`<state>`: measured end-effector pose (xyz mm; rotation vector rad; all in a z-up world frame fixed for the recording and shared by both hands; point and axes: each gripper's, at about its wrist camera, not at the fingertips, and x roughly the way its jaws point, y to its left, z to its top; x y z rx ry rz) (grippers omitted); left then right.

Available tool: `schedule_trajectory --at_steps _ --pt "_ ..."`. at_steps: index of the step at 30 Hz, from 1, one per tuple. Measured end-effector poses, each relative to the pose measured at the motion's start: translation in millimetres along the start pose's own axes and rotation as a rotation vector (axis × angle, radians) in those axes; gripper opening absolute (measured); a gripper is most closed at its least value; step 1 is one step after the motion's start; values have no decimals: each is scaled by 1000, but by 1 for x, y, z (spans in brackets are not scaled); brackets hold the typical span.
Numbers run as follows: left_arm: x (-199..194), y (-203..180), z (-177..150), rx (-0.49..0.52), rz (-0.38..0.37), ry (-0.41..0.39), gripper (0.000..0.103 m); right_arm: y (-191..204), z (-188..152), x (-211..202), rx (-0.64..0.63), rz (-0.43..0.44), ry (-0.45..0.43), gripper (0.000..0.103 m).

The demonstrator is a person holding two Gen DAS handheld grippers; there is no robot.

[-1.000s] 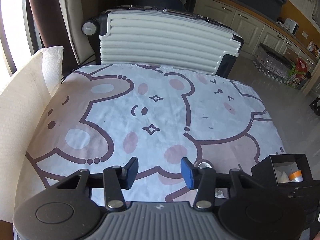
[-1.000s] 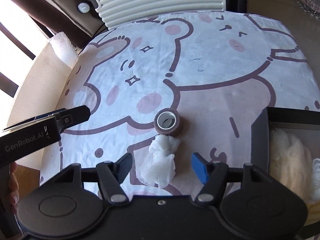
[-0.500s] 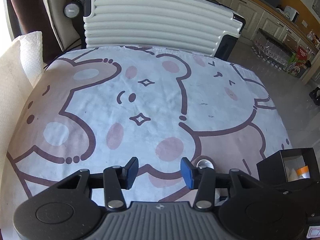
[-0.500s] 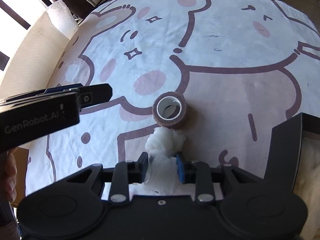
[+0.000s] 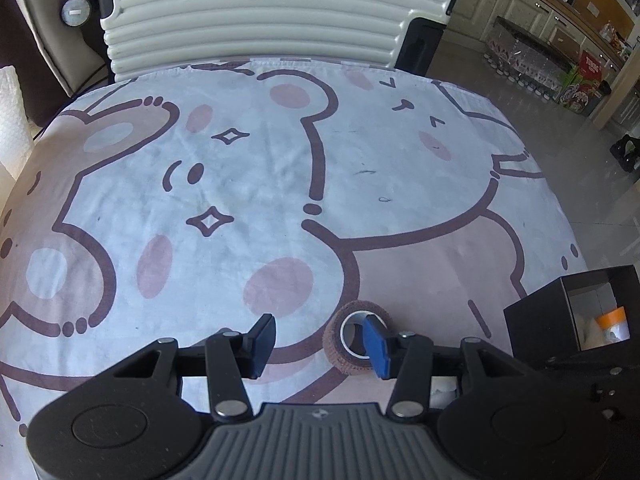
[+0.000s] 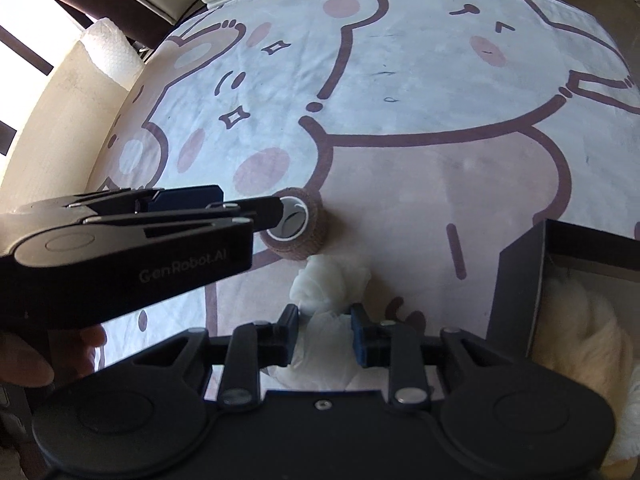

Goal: Organize objects
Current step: 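Grasp the crumpled white cloth with right tool while left tool approaches the brown tape roll, then close left tool on the brown tape roll while right tool holds the white cloth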

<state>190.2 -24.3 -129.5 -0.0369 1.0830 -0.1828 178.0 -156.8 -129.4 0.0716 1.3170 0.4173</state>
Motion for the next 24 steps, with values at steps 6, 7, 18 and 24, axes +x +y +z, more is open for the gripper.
schedule_trajectory --at_steps 6,7,18,24 --pt "12 -11 0 7 -7 23 56 -12 -1 -6 17 -13 -11 28" --pt "14 -13 1 11 -9 29 57 -14 -1 -7 18 -16 -13 28" --pt "10 -16 9 -1 40 -21 59 -20 -2 -15 7 0 -34 28" --pt "0 -2 13 -60 -6 -37 59 -21 1 -22 19 21 -67 28"
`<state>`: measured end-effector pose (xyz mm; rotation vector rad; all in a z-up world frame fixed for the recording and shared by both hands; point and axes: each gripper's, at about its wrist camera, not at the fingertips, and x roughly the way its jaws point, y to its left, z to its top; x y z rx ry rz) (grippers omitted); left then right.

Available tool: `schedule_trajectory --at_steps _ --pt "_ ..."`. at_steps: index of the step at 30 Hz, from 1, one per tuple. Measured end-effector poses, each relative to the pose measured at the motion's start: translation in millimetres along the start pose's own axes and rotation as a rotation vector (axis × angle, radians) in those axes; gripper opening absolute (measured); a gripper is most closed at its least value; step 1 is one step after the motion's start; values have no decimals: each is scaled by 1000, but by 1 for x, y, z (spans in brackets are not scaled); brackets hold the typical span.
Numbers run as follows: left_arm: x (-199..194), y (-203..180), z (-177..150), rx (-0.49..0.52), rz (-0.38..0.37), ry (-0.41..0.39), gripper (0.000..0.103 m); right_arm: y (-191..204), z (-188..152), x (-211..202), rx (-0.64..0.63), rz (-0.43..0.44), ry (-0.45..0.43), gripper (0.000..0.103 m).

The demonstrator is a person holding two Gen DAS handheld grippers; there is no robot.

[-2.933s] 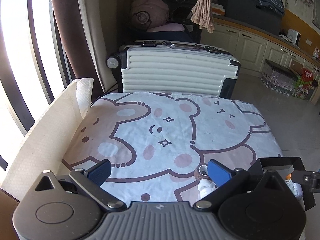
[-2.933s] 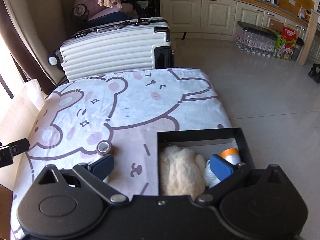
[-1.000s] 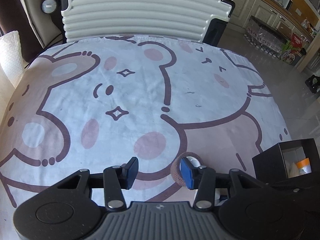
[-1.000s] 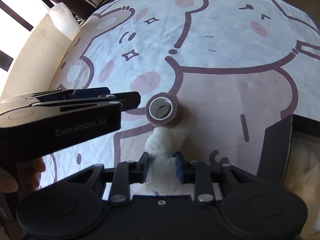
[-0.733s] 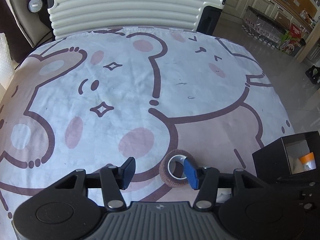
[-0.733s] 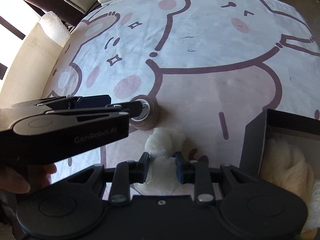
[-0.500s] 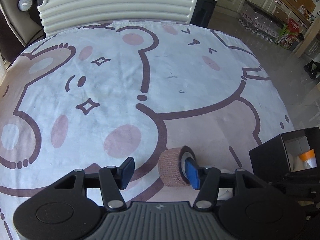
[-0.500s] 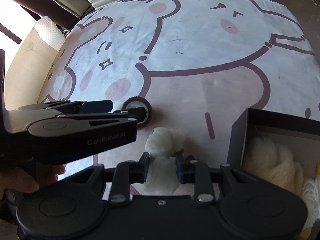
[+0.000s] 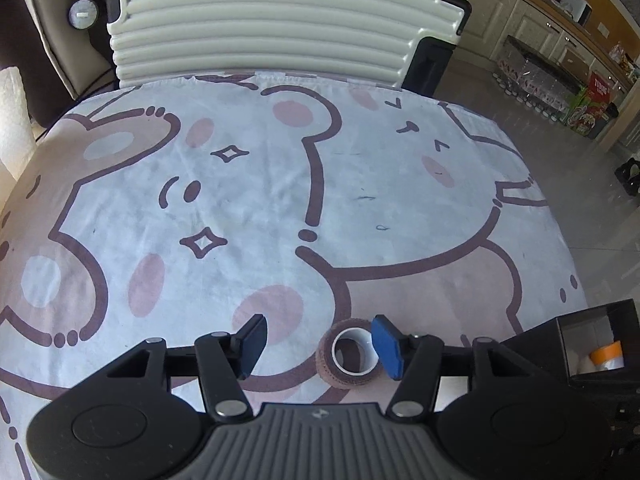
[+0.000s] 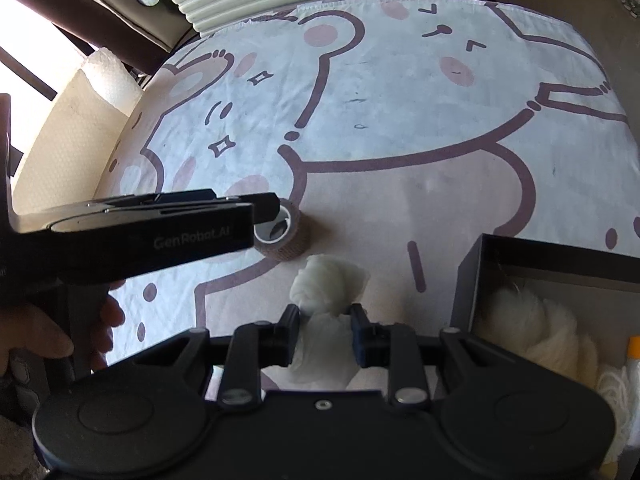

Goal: Organize objects
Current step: 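Close left tool on the brown tape roll while right tool holds the white cloth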

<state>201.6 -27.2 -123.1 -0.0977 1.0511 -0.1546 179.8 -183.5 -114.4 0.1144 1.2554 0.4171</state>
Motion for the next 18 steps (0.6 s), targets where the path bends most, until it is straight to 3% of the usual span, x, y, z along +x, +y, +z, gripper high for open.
schedule_trajectory --at_steps 8,18 --pt "13 -14 -7 68 -10 54 59 -2 5 -18 22 -8 -76 28" --pt "20 -25 -10 97 -31 73 59 -11 2 -23 41 -42 -90 28"
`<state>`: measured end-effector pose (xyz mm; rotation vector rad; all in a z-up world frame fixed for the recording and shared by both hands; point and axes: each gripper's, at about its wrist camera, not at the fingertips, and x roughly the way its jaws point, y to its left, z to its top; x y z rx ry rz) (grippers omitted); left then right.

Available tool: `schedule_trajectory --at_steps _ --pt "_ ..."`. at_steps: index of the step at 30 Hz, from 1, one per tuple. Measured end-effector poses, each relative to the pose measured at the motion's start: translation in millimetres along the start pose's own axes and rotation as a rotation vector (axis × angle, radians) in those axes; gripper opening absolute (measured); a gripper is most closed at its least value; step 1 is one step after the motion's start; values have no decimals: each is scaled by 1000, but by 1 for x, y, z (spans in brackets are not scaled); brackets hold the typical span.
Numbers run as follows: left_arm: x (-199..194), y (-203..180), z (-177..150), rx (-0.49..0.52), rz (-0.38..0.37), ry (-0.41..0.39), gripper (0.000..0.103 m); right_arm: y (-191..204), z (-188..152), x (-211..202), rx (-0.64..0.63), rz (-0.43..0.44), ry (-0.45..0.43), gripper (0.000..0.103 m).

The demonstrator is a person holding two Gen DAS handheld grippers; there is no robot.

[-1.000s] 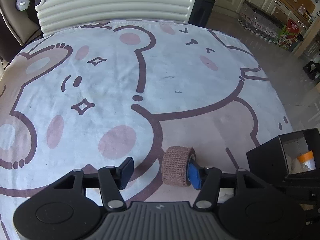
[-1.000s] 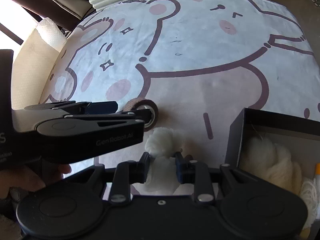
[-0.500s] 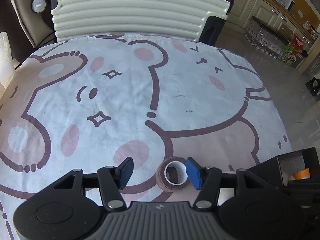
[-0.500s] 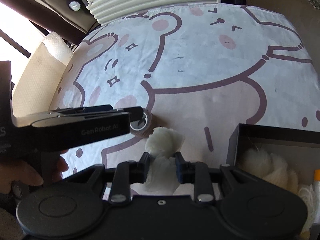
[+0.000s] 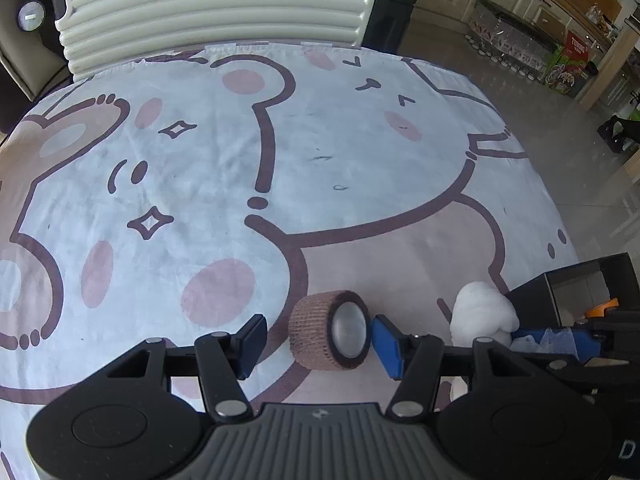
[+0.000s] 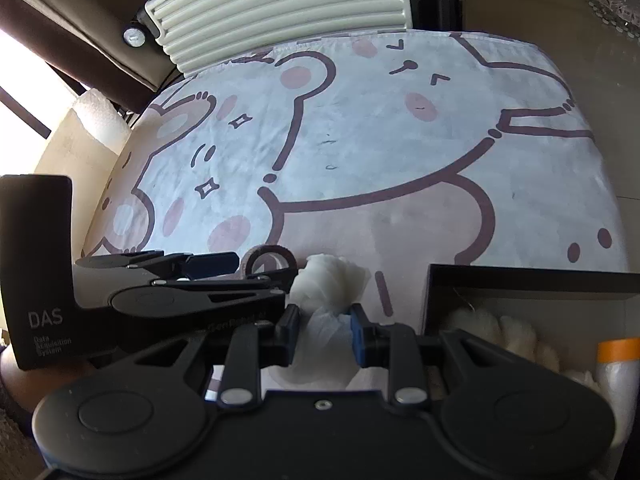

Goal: Organize objects
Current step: 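Close left tool on the brown tape roll while right tool holds the white cloth, then lift the tape roll with left tool while right tool carries the cloth toward the black box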

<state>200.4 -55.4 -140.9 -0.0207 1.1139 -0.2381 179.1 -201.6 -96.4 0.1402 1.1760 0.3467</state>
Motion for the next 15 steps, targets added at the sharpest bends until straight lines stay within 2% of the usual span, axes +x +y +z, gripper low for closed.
schedule_trajectory --at_steps 7,15 --pt "-7 3 3 -3 4 -21 59 -6 3 -4 33 -3 -29 28" --pt "4 -1 0 30 21 22 57 -5 4 -3 31 -5 -28 27"
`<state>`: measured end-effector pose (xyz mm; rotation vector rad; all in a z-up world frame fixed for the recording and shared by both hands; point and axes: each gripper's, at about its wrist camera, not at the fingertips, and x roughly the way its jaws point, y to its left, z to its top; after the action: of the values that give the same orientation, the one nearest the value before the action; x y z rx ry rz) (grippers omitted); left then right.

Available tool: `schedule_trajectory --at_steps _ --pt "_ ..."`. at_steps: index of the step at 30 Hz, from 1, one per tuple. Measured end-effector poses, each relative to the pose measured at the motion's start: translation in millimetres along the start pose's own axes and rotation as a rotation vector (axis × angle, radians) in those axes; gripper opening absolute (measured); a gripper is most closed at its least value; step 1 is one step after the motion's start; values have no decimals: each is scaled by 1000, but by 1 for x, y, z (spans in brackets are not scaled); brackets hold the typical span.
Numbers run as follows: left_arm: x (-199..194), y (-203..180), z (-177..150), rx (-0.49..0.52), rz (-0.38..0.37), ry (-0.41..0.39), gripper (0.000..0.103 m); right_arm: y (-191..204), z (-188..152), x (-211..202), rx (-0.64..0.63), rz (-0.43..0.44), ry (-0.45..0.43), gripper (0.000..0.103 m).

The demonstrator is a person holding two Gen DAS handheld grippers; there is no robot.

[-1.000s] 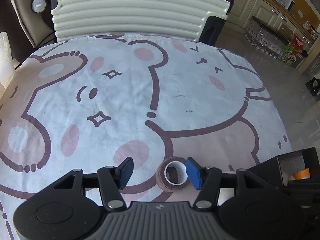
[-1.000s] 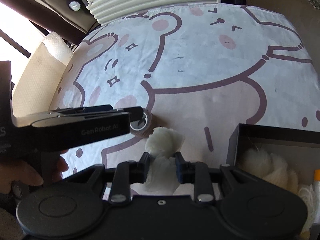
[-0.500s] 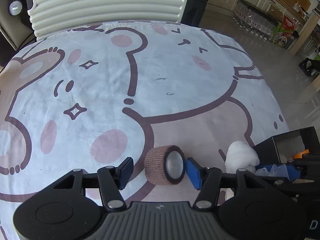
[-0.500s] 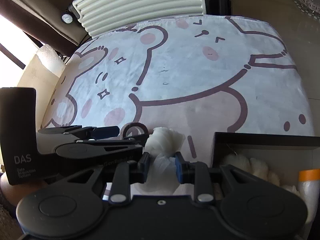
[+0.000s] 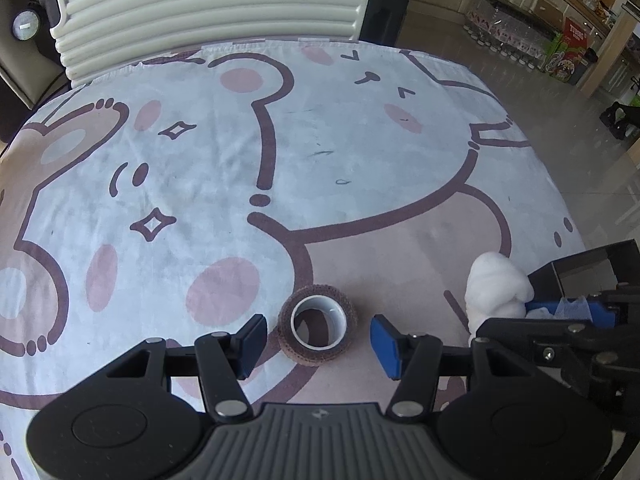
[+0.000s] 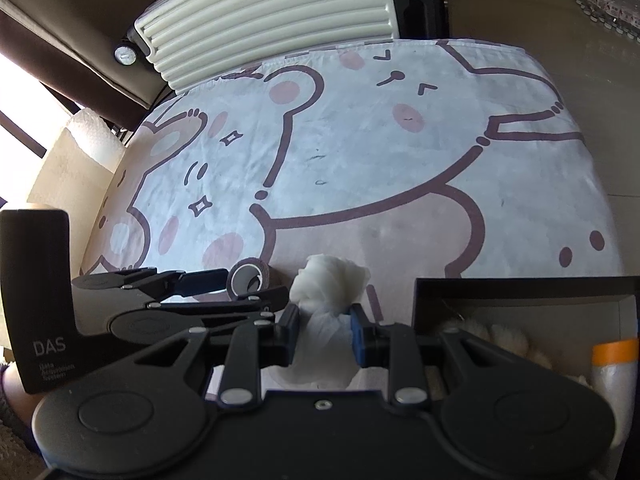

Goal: Organize objects
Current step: 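Lift the tape roll with left tool while right tool carries the cloth toward the black box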

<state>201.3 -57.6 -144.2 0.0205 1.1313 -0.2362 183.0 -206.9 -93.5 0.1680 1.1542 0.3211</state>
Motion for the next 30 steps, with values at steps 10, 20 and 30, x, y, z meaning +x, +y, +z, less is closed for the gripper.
schedule_trajectory --at_steps 10,20,30 --pt "-11 3 0 -13 -27 -13 44 -1 1 -4 22 -7 -10 28" --pt "-58 15 -6 -19 12 -90 44 9 -3 -27 28 -32 -64 28" --pt "-110 22 -21 -36 49 -156 44 18 -18 -58 15 -75 -136 28"
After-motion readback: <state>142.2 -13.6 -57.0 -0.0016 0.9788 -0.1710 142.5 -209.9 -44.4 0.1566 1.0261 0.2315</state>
